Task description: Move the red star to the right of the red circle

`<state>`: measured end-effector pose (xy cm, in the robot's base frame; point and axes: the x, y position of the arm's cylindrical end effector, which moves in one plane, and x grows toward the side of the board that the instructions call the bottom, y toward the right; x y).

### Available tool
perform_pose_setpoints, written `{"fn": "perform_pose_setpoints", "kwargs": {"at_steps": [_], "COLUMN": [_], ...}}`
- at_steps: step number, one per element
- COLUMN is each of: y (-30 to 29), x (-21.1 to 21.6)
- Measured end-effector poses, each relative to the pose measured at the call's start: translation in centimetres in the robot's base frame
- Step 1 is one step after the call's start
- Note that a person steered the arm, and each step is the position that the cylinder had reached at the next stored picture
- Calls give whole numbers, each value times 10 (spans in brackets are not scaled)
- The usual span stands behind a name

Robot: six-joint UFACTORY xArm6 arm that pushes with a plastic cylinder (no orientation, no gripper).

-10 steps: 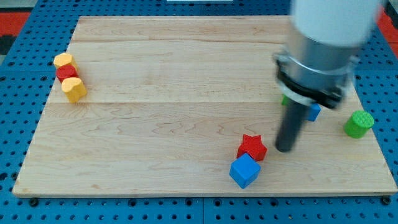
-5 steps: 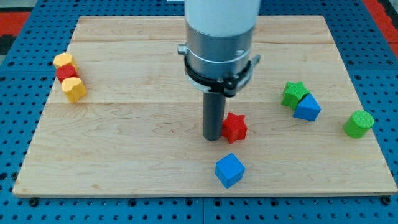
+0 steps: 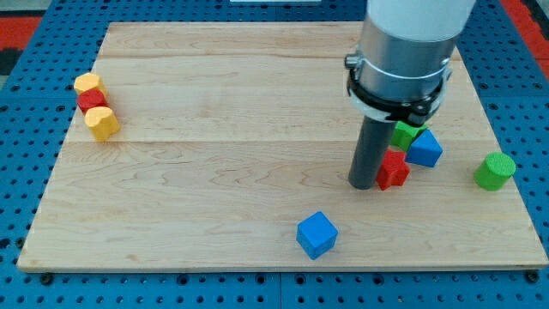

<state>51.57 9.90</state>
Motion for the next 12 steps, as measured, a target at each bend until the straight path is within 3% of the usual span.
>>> {"fn": "perform_pose_setpoints", "kwargs": {"at_steps": [2, 3, 5, 6, 8, 9, 10, 11, 12], "y": [110, 82, -75, -103, -46, -110, -202, -251, -181], "x": [16, -5, -58, -86, -110, -139, -145, -145, -146]}}
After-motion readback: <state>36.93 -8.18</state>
